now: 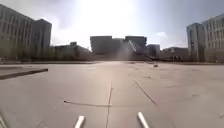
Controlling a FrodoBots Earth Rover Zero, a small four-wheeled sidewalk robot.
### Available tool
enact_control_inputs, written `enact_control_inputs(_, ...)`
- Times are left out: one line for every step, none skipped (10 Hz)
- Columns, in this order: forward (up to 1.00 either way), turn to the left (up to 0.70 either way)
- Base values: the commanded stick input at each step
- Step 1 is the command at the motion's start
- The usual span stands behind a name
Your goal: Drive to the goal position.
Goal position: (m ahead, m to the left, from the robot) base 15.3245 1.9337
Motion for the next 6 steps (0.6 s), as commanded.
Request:
enact_control_inputs(1.0, 0.0)
enact_control_inputs(1.0, 0.0)
enact_control_inputs(1.0, 0.0)
enact_control_inputs(1.0, 0.0)
enact_control_inputs(1.0, 0.0)
enact_control_inputs(1.0, 0.0)
